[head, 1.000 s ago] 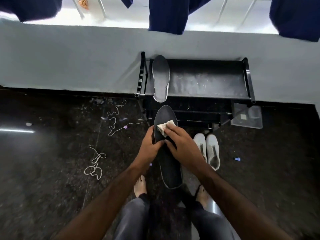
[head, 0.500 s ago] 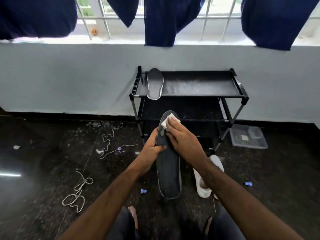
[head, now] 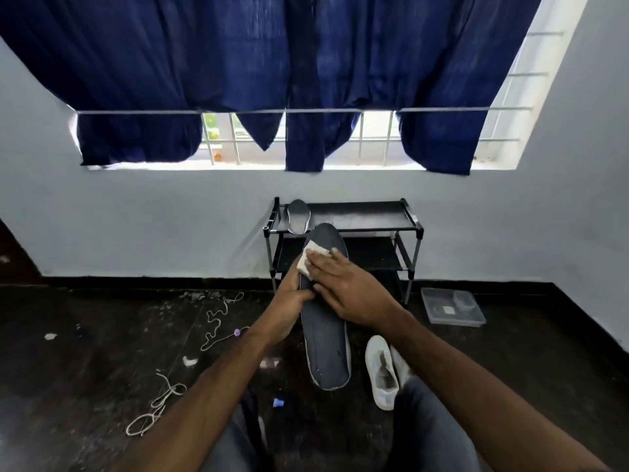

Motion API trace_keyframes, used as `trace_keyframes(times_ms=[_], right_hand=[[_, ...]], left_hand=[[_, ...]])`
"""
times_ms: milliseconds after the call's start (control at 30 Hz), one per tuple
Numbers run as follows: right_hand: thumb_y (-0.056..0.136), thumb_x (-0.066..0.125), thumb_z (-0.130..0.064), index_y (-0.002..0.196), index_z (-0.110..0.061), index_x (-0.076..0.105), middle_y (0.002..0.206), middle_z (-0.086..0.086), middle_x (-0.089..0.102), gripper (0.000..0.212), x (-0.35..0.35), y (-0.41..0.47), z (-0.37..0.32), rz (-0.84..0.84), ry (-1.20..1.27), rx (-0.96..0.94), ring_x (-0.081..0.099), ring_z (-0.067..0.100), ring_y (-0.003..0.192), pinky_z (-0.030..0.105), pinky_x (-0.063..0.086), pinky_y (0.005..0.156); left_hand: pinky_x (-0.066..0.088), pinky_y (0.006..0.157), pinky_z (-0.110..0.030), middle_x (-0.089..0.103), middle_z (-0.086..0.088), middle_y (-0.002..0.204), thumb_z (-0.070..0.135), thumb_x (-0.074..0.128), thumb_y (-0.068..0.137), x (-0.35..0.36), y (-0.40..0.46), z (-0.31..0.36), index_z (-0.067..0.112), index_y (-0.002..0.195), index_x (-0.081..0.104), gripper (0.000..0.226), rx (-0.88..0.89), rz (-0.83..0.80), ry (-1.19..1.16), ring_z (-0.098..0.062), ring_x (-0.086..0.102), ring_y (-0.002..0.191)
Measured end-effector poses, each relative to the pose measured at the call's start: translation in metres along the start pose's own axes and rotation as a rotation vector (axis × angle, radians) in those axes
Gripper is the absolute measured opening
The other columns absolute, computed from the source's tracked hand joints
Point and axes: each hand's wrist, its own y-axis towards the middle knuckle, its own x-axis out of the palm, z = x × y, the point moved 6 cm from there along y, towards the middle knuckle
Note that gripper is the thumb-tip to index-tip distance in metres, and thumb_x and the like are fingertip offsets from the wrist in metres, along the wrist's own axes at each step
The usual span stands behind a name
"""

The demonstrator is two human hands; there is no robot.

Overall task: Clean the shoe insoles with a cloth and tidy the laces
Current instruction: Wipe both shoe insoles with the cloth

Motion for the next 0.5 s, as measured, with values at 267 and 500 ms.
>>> trace_keyframes(times_ms=[267,500], right_hand=[[0.107,0.033,-0.035,0.154,-0.003,0.039,0.165,0.015,0.032,0.057,-0.007,0.018,0.009,0.042,-0.016,0.047,0.027,0.022,0.154,0.037,0.011,0.13],[0.108,0.028,-0.041,0.158,-0.006,0.031,0.168,0.012,0.024,0.061,0.002,0.042,0.057,0.099,-0.03,0.23,0.018,0.019,0.157,0.045,0.013,0.129]], left_hand=[[0.046,0.105,-0.024,0.055,0.003,0.143,-0.028,0.042,0.082,-0.003,0.014,0.013,0.026,0.142,0.043,0.08,0.037,-0.001,0.024,-0.003,0.053,0.13],[0.052,0.097,-0.03,0.06,0.008,0.139,-0.023,0.05,0.086,-0.016,0.044,-0.001,0.035,0.142,0.044,0.081,-0.008,-0.025,0.025,-0.012,0.057,0.129]])
